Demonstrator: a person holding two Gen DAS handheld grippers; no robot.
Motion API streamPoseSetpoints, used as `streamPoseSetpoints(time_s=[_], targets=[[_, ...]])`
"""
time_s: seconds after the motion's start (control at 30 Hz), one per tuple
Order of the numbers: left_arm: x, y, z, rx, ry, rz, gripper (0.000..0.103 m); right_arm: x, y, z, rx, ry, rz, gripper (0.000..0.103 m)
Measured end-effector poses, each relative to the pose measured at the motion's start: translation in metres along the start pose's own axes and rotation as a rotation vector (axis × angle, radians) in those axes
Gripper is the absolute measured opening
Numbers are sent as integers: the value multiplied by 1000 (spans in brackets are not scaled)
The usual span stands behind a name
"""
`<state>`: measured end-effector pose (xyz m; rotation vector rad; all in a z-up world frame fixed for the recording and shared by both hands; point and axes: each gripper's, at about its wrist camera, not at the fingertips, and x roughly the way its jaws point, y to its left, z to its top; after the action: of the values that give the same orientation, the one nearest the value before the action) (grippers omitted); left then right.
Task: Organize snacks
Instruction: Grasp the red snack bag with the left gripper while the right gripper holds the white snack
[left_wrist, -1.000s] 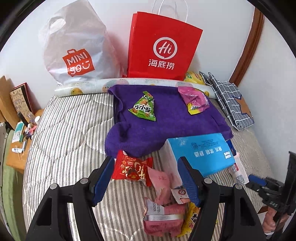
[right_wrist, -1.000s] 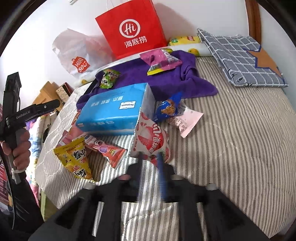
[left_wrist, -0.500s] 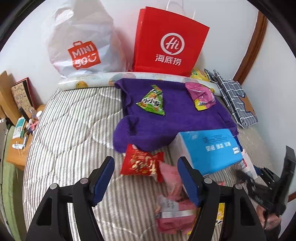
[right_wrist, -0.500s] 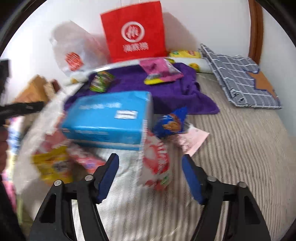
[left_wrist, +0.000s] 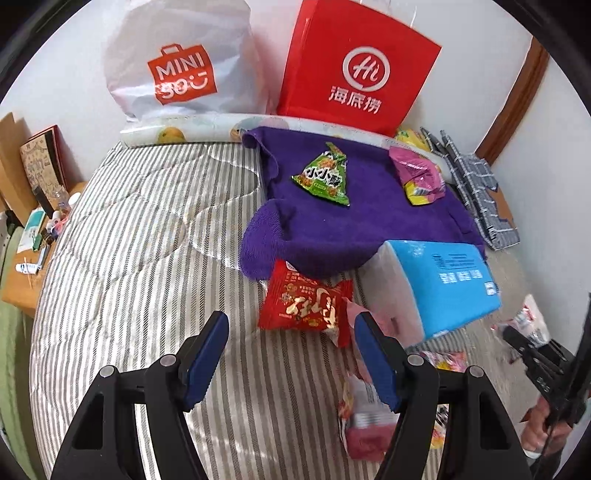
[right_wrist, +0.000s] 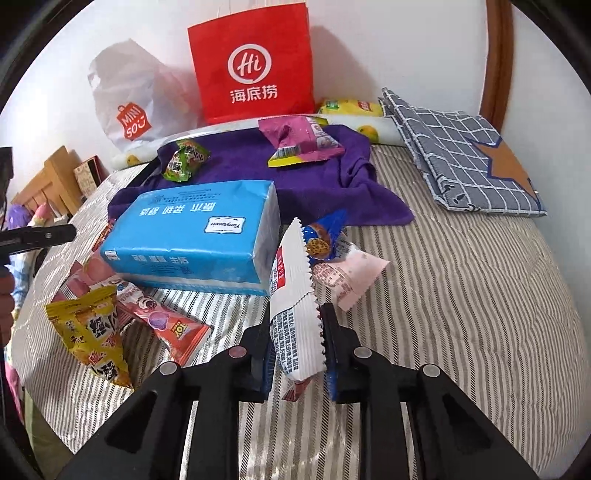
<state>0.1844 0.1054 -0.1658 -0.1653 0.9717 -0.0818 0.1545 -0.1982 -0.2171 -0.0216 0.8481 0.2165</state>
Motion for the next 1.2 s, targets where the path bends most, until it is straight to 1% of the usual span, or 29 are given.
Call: streamPoseSetpoints(time_s=[0.07, 0.1, 0.13, 0.17, 0.27, 0.3, 0.4, 0.47, 0.53, 0.6, 0.67, 0.7, 0.73, 0.77, 0.8, 0.87, 1.03, 1.2], targets=[[12, -2, 3, 35, 24, 39, 69, -1, -1, -1, 6, 4, -6, 22], [20, -2, 5, 64, 46, 85, 68, -1, -2, -2, 9, 10, -3, 22], [26, -2, 6, 81, 53, 111, 67, -1, -3, -2, 10, 22, 0, 22], [30, -2, 7, 91, 53, 110, 67, -1, -5, -3, 10, 26, 0, 22], [38, 0, 11, 112, 71, 36, 69, -2, -7, -2, 1, 29, -7, 22], [43, 0, 11, 132, 94, 35, 69, -2, -8, -2, 0, 30, -10, 22], [53, -5, 13, 174, 104, 42, 70, -2, -9, 1, 3, 29, -7, 22], [60, -8, 14, 190, 114, 65, 70, 1, -9, 1, 5, 37, -3, 22], [65, -8, 16, 174, 120, 70, 70, 4, -8, 1, 4, 50, -2, 22], [66, -4, 17, 152, 121, 55, 69, 6, -7, 0, 8, 57, -3, 22], [64, -3, 16, 146, 110, 52, 51, 7, -5, -1, 7, 63, -2, 22], [62, -2, 14, 150, 100, 55, 38, 8, -5, -1, 8, 63, -5, 22], [61, -2, 14, 154, 102, 53, 35, 8, -5, -2, 10, 62, -6, 22], [59, 0, 13, 148, 106, 35, 31, 8, -5, -1, 13, 64, -5, 22], [57, 2, 12, 132, 104, 16, 29, 8, -5, -1, 20, 64, -2, 22], [53, 8, 11, 100, 95, 9, 26, 7, -4, -1, 27, 62, 3, 22], [37, 23, 2, 38, 70, 10, 25, 1, 0, -2, 33, 54, 5, 22], [14, 24, -7, 23, 37, -1, 25, -12, 6, -4, 25, 30, 6, 22]])
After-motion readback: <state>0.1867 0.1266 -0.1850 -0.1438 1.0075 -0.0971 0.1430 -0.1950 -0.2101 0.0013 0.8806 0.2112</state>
